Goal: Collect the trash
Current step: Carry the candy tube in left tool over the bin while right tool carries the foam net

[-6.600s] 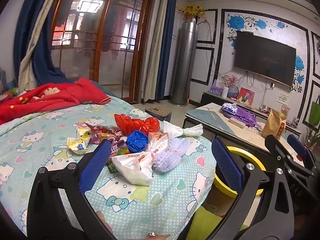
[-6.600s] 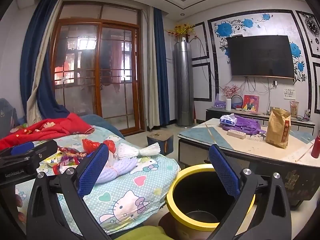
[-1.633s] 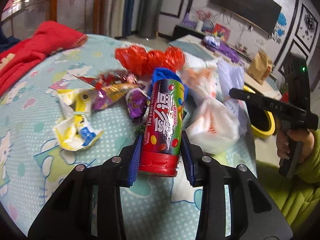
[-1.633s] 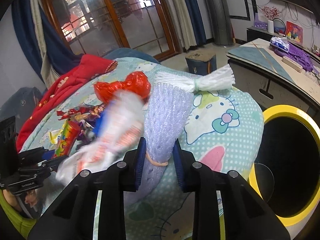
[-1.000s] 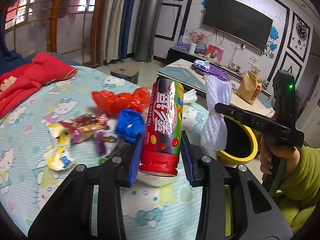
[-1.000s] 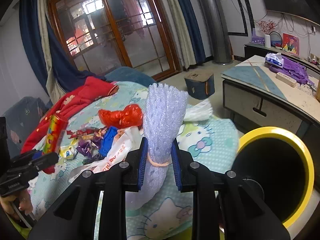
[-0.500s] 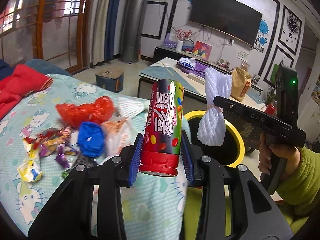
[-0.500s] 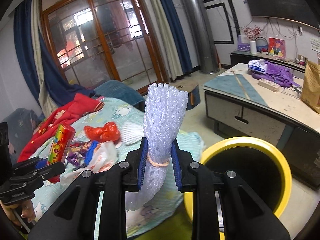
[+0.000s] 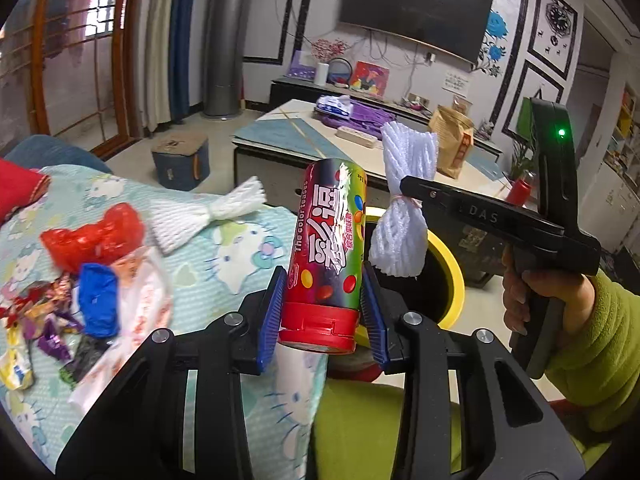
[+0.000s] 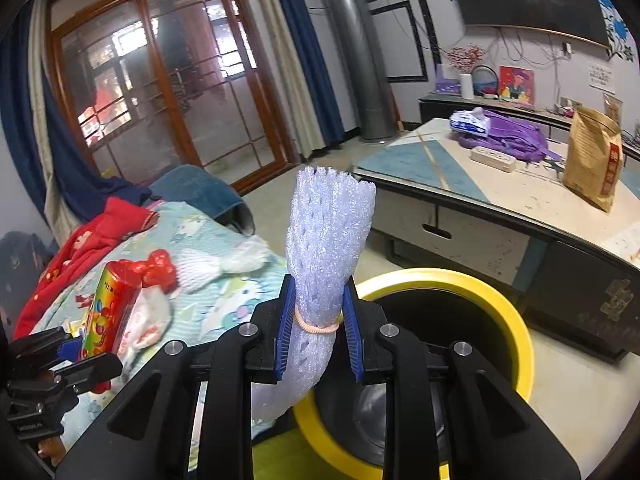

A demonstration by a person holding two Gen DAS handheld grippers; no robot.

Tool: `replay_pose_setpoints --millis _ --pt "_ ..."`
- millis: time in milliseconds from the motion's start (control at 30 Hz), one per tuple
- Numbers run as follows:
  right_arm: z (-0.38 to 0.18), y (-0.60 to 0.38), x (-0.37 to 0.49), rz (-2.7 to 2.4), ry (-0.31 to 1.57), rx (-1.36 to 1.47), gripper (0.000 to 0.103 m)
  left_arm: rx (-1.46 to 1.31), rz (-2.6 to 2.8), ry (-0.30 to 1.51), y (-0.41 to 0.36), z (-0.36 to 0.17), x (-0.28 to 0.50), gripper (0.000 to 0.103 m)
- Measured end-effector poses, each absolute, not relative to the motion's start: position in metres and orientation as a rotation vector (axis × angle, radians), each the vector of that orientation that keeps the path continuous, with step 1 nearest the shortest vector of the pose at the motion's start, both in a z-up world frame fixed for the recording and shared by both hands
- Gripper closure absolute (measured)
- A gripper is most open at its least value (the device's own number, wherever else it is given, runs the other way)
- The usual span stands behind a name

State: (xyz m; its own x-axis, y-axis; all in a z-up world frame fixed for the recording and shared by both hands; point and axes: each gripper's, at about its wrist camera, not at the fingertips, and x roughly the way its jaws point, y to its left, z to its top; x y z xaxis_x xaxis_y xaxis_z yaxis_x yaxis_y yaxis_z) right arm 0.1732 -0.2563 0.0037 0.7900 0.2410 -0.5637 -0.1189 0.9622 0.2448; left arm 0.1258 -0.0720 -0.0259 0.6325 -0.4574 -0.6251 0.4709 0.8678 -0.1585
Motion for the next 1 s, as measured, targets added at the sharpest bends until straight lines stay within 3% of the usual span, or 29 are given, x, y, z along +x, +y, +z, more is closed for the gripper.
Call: replay_pose_setpoints --millis 1000 --pt "-0.052 -0.362 0.196 0.019 0.801 0.341 0.079 0.099 -0.667 0.891 -0.179 -0.101 0.182 0.074"
